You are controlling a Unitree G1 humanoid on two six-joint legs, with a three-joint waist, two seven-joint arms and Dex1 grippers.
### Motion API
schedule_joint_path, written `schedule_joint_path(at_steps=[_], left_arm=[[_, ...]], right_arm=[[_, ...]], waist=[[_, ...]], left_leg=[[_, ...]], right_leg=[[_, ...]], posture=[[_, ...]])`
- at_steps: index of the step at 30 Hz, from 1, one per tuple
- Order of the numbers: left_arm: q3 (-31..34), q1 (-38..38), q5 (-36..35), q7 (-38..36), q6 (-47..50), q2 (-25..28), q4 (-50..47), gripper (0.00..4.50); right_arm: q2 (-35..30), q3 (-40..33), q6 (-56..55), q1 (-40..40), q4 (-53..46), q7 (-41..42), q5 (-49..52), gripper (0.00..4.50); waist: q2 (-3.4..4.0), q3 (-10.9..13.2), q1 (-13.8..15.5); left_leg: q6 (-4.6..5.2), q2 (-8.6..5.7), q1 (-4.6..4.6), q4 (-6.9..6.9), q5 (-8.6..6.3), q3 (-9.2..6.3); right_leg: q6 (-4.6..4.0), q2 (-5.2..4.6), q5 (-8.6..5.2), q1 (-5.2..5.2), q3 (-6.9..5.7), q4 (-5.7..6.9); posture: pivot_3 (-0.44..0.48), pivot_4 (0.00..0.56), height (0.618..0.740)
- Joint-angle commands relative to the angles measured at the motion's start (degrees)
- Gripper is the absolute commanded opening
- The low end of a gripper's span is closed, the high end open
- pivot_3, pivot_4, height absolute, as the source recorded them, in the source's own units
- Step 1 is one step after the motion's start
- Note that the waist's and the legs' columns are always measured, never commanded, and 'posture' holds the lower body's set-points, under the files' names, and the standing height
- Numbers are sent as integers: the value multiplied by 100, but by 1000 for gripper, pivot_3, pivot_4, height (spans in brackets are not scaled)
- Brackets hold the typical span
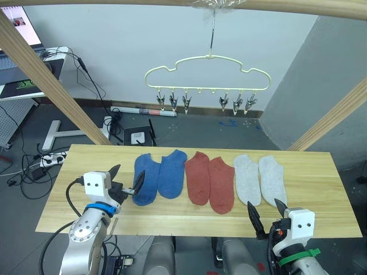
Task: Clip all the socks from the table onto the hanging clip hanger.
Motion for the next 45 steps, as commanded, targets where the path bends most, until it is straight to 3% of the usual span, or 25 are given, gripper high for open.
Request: schedule_joint_path(at_steps=[1, 13, 18, 24, 25, 28, 33, 38, 45], left_arm=[[17, 39, -17, -95, 88, 122, -99, 4471], [-45, 17, 6, -11, 516, 134, -214, 4471], [-103, -127, 92, 186, 1108, 209, -392, 4471], [-238, -496, 104, -73, 1278, 429, -430, 4471], [-248, -646, 80, -81, 1254, 424, -420, 4471], [-272, -1063, 46, -1, 1246, 323, -363, 3915], [-436, -1862, 174, 213, 1146, 50, -143, 2398], [-609, -2537, 426, 594, 941, -282, 104, 2398], [-683, -3119, 574, 780, 628, -478, 467, 2398]], right_arm=[[-1, -32, -168, 33, -19, 48, 14, 4500], [-23, -87, -310, 20, 108, 136, 43, 4500], [-13, -78, -287, 19, 73, 133, 39, 4500], [-116, -193, 25, -161, -246, 122, 160, 4500], [-227, -291, 239, -302, -419, 151, 262, 4500], [-630, -599, 917, -817, -831, 251, 622, 4500], [-1664, -1364, 2424, -2145, -1251, 487, 1786, 4500], [-2968, -2282, 4087, -3737, -1032, 602, 3585, 4500], [-3914, -2506, 5083, -5401, -684, 396, 5302, 4500]], waist=[[0, 0, -1], [0, 0, -1], [0, 0, -2], [-1, 2, 0], [-1, 6, 1], [-2, 10, 5], [-5, 10, 2], [-13, 16, -11], [-27, 51, -14]], left_leg=[[0, 0, 0, 0, 0, 0], [0, 0, -2, -1, 0, 0], [0, 0, -3, -1, 0, -1], [0, -1, -3, -1, 0, 0], [0, -2, -3, -1, 0, 0], [0, -5, -4, 2, 1, 2], [1, -9, -9, 12, 1, 3], [3, -13, -15, 21, 0, 0], [7, -15, -22, 33, -1, -4]], right_leg=[[0, 0, 0, 0, 0, 0], [1, 0, 0, -2, -1, -1], [1, 0, 0, -2, -1, -1], [1, 0, 0, -2, -3, -1], [2, 0, 1, -3, -3, -1], [33, 1, 19, -3, -3, -1], [52, 4, 31, 0, -4, -1], [59, 7, 37, 2, -5, 0], [31, 10, 53, 3, -8, 2]], posture=[[43, 310, 740], [47, 314, 740], [47, 315, 740], [47, 315, 740], [49, 315, 740], [45, 313, 740], [36, 305, 740], [29, 309, 740], [23, 325, 740]])
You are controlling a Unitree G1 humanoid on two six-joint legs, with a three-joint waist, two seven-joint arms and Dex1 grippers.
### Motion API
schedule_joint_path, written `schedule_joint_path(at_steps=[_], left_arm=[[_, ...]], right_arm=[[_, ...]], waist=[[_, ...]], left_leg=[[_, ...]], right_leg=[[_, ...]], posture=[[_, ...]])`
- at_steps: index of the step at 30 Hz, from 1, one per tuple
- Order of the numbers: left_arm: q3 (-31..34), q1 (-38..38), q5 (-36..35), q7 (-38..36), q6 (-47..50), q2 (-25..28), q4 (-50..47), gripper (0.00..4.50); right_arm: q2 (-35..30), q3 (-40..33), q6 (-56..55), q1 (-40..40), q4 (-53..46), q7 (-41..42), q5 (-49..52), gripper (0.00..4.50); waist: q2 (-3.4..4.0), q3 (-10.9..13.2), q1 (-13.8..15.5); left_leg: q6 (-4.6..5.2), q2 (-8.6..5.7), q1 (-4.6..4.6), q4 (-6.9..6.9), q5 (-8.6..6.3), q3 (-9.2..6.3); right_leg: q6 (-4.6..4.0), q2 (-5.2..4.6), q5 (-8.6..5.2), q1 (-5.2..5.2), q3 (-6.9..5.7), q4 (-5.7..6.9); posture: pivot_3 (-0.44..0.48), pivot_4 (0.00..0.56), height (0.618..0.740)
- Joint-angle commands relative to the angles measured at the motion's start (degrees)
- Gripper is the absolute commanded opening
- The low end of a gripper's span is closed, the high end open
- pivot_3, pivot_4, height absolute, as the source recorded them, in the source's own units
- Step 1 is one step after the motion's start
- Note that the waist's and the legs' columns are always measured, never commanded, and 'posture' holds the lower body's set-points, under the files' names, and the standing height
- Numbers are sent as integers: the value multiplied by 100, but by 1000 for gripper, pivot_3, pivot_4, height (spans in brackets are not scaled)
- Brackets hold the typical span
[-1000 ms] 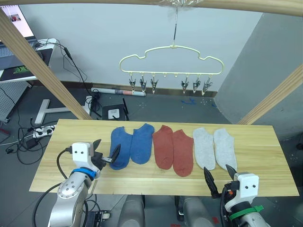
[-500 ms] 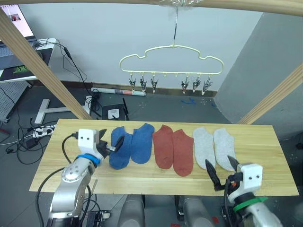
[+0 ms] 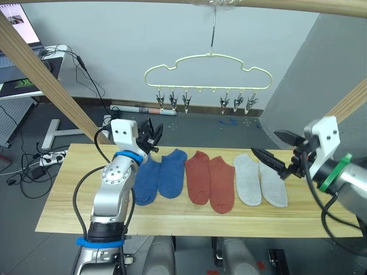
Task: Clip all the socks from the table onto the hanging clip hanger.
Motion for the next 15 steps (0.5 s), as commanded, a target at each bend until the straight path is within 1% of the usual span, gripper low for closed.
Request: schedule_joint_path(at_steps=[1, 5, 15], left_arm=[[-7, -221, 97, 113, -261, -82, 63, 2398], [47, -498, 82, 258, -153, -184, 197, 2398], [-8, -891, -25, 368, 363, -383, 108, 2398]], right_arm=[[-204, -107, 239, -430, -33, -147, 760, 4500], [-316, 30, 313, -676, -101, -381, 1105, 4500], [-399, 227, 222, -685, -315, -910, 1553, 4500]], waist=[[-9, 18, 2], [-25, 63, 3], [-29, 77, -2]], left_leg=[[0, 0, -2, 3, 0, 0], [4, -1, -11, 20, -2, 0], [4, 0, -13, 30, -2, -2]], right_leg=[[0, 0, 0, 0, 0, 0], [3, -1, 3, 0, 1, -1], [10, 0, 6, 0, 0, 1]], posture=[[21, 328, 740], [16, 335, 740], [-1, 338, 740]])
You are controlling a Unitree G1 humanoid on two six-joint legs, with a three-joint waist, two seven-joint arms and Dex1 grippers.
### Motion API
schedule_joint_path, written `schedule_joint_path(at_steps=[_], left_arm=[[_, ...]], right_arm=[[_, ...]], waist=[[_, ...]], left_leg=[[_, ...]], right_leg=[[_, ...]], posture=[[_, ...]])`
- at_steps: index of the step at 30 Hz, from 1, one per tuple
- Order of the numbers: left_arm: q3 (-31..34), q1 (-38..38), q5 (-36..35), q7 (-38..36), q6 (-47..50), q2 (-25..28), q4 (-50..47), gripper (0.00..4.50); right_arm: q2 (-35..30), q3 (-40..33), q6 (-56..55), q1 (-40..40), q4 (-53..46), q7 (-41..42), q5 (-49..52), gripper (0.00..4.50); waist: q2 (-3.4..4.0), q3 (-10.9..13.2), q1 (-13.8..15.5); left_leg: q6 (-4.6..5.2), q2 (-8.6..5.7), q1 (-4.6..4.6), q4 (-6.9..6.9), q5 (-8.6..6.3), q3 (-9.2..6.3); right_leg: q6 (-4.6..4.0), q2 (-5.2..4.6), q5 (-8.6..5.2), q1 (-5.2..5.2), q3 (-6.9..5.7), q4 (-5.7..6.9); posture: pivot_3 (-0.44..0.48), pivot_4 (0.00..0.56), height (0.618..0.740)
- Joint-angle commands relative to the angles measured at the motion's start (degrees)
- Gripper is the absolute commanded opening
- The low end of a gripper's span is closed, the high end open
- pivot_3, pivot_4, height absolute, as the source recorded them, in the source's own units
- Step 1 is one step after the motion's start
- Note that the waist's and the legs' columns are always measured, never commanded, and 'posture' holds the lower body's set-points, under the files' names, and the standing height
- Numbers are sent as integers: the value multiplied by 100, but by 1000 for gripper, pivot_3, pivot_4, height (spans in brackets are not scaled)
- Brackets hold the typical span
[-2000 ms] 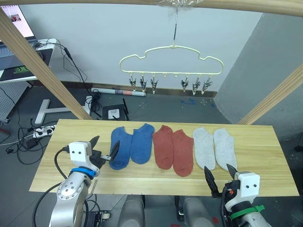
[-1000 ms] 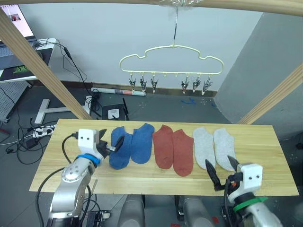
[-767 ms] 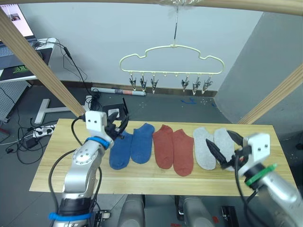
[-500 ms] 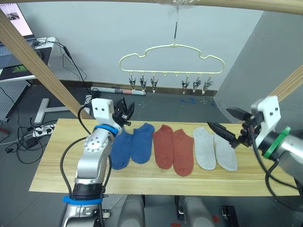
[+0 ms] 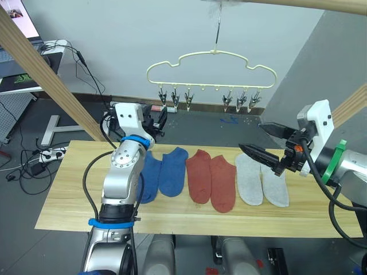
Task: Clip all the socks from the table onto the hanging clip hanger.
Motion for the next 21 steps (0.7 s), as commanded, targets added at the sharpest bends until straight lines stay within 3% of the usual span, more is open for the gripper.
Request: schedule_joint_path(at_steps=[1, 21], left_arm=[[-19, -126, -42, 65, 80, -55, -223, 2398], [80, -984, 74, 708, 23, -314, 295, 2398]], right_arm=[[-119, -42, -135, -97, -207, -180, 234, 4500], [-521, 100, -431, -262, -191, -583, 892, 4500]], waist=[[0, 0, -3], [-3, 24, -14]], left_leg=[[0, 0, 0, 0, 0, 0], [0, 2, -1, 0, 0, 1]], right_leg=[[0, 0, 0, 0, 0, 0], [27, 4, -15, 0, 1, -3]], posture=[[-2, 338, 740], [-19, 340, 740]])
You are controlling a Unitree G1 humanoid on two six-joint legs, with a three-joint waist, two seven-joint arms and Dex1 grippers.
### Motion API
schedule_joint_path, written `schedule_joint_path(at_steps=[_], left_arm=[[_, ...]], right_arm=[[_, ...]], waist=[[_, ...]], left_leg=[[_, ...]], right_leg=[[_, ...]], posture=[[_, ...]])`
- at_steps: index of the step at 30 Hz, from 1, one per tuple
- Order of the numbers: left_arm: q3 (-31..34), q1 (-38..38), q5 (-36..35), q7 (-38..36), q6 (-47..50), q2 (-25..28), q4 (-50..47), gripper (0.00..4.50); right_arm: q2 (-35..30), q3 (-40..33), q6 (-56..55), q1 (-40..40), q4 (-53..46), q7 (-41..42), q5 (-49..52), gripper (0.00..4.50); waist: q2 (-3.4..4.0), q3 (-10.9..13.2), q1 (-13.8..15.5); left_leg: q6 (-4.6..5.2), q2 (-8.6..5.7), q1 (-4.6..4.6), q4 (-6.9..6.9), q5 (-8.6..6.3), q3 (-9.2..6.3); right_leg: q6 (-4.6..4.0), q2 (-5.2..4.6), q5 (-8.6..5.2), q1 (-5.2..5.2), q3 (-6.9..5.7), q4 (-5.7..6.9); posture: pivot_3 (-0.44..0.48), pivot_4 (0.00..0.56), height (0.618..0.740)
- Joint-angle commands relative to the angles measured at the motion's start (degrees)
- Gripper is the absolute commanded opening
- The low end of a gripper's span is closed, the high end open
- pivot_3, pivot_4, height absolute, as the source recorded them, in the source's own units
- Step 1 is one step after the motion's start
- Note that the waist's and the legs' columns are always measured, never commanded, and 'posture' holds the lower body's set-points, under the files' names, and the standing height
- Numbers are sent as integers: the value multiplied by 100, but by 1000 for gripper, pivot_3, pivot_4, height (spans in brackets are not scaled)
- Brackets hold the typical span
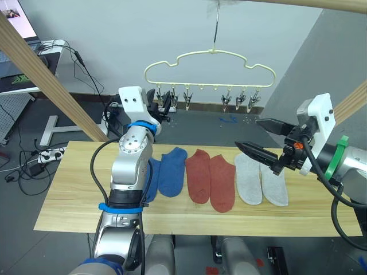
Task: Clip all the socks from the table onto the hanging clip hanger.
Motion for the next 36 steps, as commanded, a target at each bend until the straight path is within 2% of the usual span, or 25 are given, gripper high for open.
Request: schedule_joint_path(at_steps=[1, 24, 27, 31, 36], left_arm=[[44, -173, 21, 85, -108, -50, -38, 2398], [91, -421, -52, 238, -104, -236, 37, 2398], [83, -405, -45, 255, -118, -243, 26, 1833], [77, -380, -44, 259, -88, -247, 8, 697], [80, -395, -63, 241, -54, -242, 10, 697]], right_arm=[[-97, -34, -176, 9, -146, -81, 104, 4500], [-194, 20, -432, 317, -255, -412, 263, 4500], [-209, 43, -465, 334, -261, -432, 263, 4500], [-224, 70, -504, 337, -264, -474, 279, 4500], [-231, 90, -546, 351, -261, -511, 298, 4500]], waist=[[0, 4, 0], [-8, 63, -11], [-9, 66, -10], [-9, 83, -11], [-8, 85, -11]], left_leg=[[0, 0, 0, 0, 0, 0], [0, 0, -2, 0, 0, 1], [0, 0, -2, 0, 0, 1], [-1, 0, -2, 0, 0, 1], [-1, 0, -2, 0, 0, 1]], right_leg=[[0, 0, 0, 0, 0, 0], [4, 0, -1, -1, 2, -2], [4, 0, -1, -1, 1, -2], [4, 0, -1, -1, 1, -2], [5, 0, -1, -1, 2, -2]], posture=[[-19, 340, 740], [-29, 344, 740], [-29, 344, 740], [-30, 345, 740], [-30, 345, 740]])
